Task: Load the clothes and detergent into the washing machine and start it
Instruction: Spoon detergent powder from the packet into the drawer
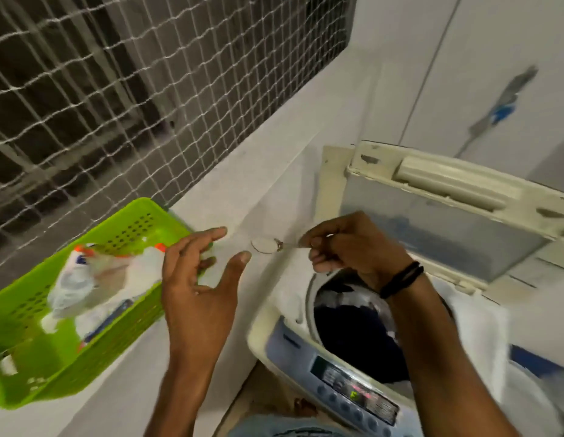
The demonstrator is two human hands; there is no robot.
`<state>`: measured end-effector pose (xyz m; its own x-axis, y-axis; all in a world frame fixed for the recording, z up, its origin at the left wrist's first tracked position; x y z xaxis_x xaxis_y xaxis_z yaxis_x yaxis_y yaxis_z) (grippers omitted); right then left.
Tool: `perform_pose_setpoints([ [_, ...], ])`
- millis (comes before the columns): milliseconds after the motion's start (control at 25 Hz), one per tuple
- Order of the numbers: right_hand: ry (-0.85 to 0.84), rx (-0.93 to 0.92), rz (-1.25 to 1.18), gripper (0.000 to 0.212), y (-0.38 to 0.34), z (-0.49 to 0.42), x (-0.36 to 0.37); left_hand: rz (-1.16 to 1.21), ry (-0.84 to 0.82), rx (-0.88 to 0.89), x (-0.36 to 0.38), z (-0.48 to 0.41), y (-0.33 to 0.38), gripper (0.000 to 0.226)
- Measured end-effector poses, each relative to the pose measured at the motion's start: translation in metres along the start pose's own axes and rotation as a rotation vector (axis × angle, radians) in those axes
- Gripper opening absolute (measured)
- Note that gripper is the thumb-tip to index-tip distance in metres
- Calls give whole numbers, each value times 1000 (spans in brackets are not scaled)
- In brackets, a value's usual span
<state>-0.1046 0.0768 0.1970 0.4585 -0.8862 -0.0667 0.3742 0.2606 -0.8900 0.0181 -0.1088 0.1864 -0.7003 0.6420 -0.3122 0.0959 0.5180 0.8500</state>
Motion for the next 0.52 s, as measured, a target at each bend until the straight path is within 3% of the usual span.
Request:
perform_pose_setpoints([
  [240, 252, 48, -51, 29, 52, 12, -85, 45, -256, -58, 91, 15, -6, 33],
  [520, 552, 121, -206, 27, 138, -4, -176, 114, -547, -276, 219, 26, -56, 17],
])
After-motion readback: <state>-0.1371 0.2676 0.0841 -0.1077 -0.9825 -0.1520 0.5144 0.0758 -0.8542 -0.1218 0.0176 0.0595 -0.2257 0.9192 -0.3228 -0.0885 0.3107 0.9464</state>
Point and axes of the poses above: each hand's wrist, its own z-axis away from the middle knuckle, its own x-axis out of the palm, y = z × x, the point moved 1 cm from there along -z, towards the middle knuckle, and after that the axes turned 2 degrees about x, right-handed, at the moved point
